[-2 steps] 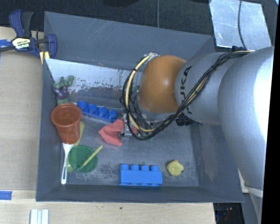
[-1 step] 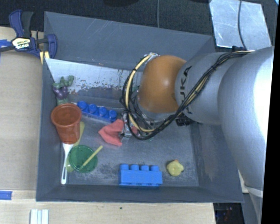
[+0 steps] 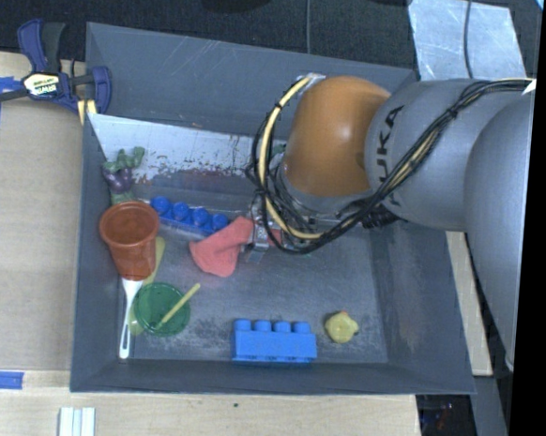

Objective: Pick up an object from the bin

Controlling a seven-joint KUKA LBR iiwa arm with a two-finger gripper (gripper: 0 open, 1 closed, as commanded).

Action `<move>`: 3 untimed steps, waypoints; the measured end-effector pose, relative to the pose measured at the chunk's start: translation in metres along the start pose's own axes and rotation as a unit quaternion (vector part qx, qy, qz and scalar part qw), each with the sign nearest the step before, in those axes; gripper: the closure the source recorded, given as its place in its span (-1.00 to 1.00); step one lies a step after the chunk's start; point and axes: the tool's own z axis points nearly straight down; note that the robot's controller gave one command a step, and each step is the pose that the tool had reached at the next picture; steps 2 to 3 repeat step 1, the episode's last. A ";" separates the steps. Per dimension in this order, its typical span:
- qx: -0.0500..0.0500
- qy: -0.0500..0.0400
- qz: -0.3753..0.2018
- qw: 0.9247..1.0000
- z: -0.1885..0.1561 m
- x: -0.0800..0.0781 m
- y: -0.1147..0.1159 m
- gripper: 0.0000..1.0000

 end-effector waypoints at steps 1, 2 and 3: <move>0.000 0.000 0.001 1.000 -0.069 -0.027 -0.005 1.00; 0.000 0.000 0.001 1.000 -0.069 -0.027 -0.005 1.00; 0.000 0.000 0.001 1.000 -0.069 -0.027 -0.005 1.00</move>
Offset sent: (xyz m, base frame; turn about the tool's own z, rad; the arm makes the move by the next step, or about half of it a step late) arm 0.0019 -0.0301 -0.0617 -0.5487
